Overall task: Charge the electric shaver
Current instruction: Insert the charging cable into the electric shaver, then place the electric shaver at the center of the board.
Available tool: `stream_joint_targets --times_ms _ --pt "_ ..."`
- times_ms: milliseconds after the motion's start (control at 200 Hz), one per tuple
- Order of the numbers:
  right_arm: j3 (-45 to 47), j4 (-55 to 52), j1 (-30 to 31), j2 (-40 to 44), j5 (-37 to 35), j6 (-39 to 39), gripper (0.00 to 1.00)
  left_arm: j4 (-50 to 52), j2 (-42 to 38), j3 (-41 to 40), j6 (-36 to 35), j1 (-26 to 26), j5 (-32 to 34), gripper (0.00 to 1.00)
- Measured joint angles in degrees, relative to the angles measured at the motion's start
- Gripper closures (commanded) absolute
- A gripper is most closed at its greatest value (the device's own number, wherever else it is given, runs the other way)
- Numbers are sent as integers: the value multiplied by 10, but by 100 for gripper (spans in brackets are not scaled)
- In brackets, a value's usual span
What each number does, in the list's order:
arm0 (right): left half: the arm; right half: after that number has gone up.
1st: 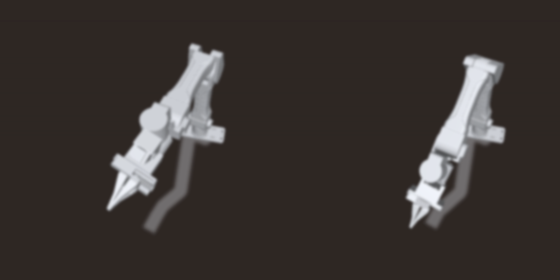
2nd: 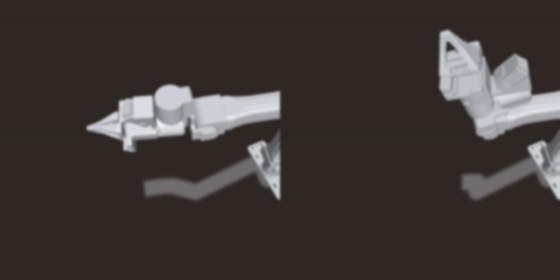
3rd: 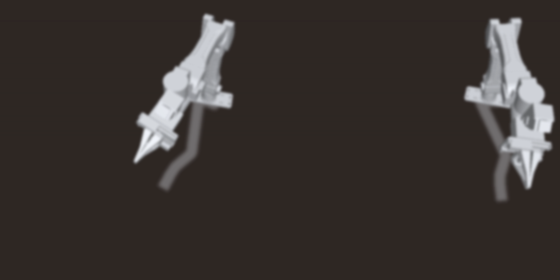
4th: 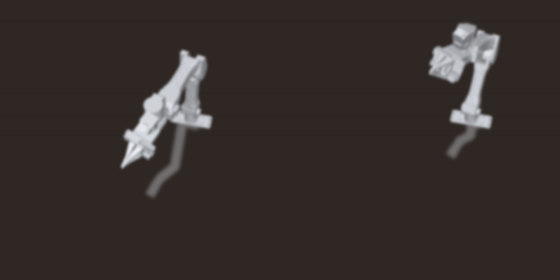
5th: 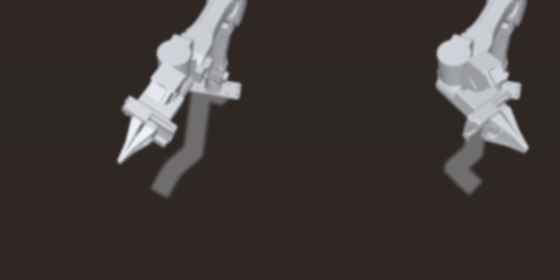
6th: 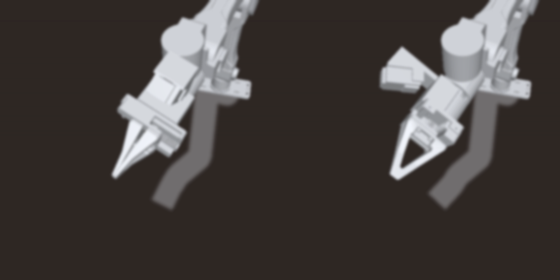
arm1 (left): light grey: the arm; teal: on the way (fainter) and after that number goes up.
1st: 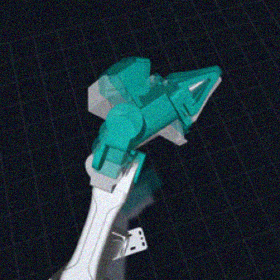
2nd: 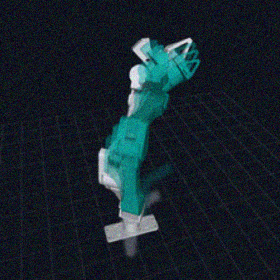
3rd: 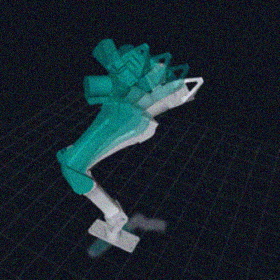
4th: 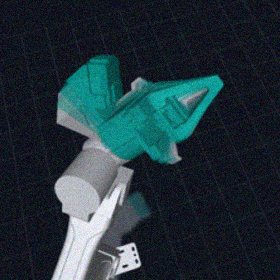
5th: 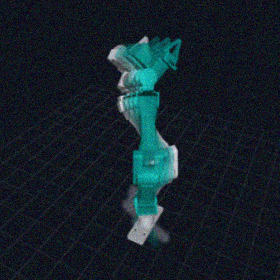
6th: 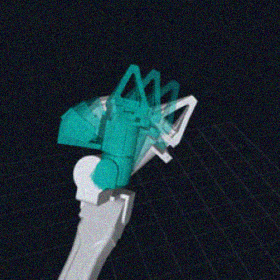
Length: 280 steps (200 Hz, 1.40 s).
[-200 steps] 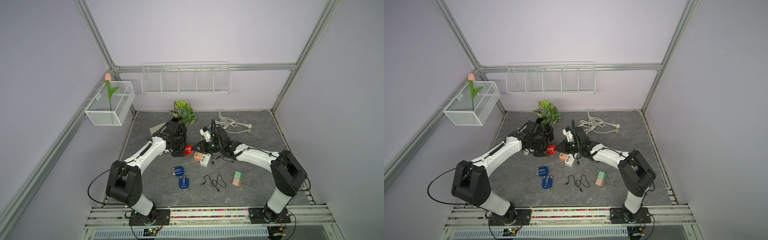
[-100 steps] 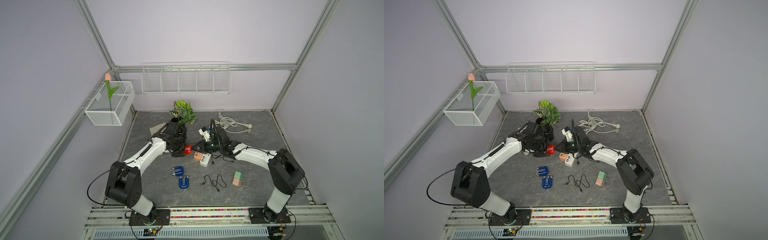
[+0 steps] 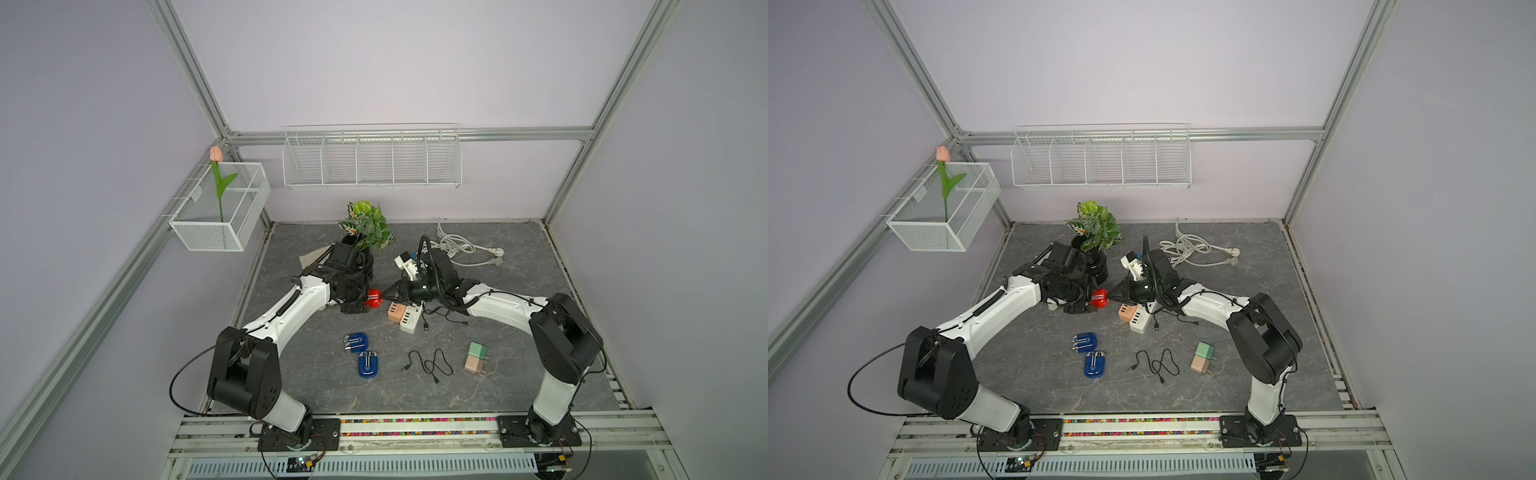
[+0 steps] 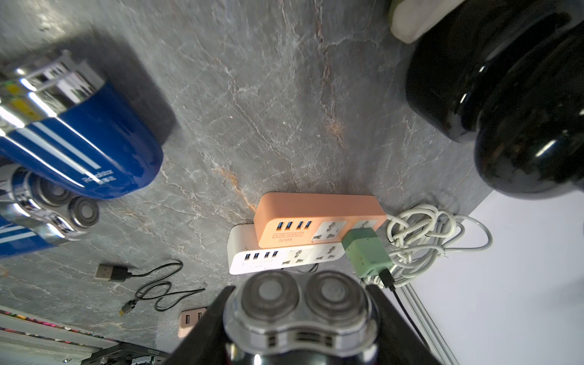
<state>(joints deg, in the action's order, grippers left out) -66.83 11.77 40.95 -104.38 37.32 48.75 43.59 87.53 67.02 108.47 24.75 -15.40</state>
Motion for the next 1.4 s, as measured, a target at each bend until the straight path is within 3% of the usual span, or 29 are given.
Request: stream_joint_targets --times_ms 195,360,700,865,1040,1400 --pt "0 -26 6 20 -4 -3 36 -36 -40 -44 21 6 -7 100" --pt "10 -99 8 78 -25 -12 17 -82 -80 -65 39 7 -31 100" --pt "41 -230 -36 214 -46 -26 11 -155 -94 -101 65 -34 -12 100" --pt "35 -270 -61 265 -58 -36 11 -220 -106 -169 70 -53 30 100" --pt "34 -290 -76 285 -65 -39 11 -294 -96 -227 76 -61 85 100" --pt "43 -308 -97 304 -69 -43 11 -370 -15 -231 82 -60 130 100"
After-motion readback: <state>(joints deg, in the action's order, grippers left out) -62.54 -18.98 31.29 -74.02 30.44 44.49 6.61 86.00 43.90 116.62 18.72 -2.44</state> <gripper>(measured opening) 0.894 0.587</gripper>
